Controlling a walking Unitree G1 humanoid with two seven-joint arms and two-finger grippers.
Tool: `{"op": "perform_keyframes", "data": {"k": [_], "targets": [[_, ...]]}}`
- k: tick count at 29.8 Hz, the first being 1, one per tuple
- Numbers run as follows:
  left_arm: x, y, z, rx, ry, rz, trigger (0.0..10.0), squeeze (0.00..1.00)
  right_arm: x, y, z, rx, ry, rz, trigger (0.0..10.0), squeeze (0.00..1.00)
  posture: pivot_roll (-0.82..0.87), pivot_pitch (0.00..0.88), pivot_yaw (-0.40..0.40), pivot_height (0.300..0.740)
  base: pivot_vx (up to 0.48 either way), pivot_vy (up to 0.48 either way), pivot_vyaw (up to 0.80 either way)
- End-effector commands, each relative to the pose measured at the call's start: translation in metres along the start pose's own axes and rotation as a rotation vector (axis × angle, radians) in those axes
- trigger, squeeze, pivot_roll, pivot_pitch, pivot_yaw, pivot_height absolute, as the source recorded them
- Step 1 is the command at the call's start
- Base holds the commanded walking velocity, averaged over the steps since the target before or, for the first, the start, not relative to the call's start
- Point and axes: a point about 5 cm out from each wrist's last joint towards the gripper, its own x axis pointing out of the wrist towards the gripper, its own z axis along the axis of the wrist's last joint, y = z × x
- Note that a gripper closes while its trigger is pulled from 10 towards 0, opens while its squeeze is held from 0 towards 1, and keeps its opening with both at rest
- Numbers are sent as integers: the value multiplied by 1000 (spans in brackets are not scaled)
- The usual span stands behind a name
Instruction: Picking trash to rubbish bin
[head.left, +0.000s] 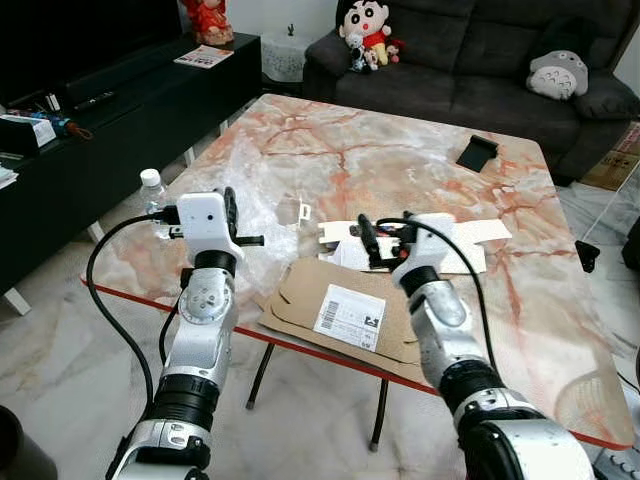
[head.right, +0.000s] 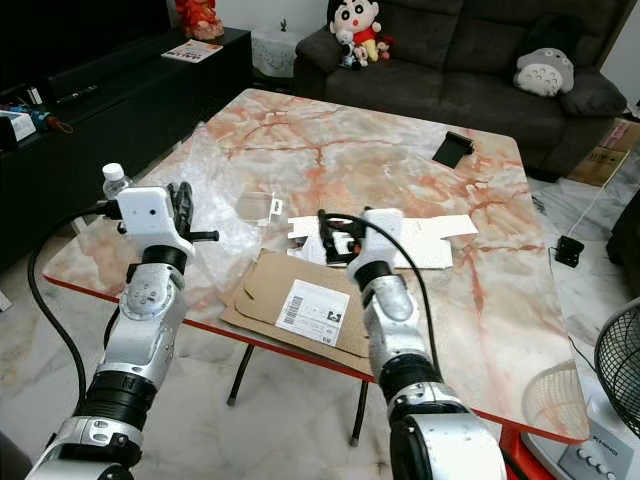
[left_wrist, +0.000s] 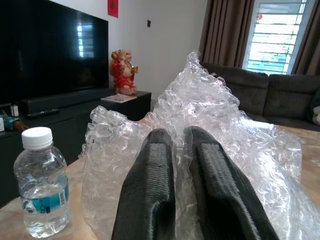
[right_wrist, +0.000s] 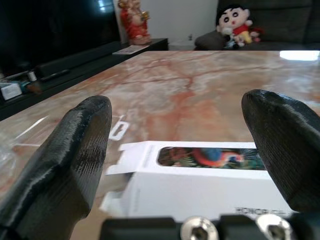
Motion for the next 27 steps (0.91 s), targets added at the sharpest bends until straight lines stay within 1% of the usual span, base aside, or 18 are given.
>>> {"op": "perform_keyframes", "data": {"k": [1,5,13,19,27], "targets": [[-3,0,-5,-6,15,-6,10000,0,3,-2,8,1,-35,-11,10000,0,13,0,-82,740,0,0,0],[-3,-2,-9,19,27,-25,10000,0,2,-6,9,-4,-39,-27,10000,0,13,0,-80,740,0,0,0],[-5,-1,-10,14,21,-14,10000,0,1,-9,9,-4,-47,-44,10000,0,0,0,-65,740,0,0,0],[-4,-3,-12,9,23,-25,10000,0,-2,-12,7,-5,-44,-59,10000,0,-4,0,-56,740,0,0,0],[-3,-4,-17,12,49,-54,10000,0,-4,-12,6,-7,-57,-80,10000,0,-25,0,-6,740,0,0,0]]}}
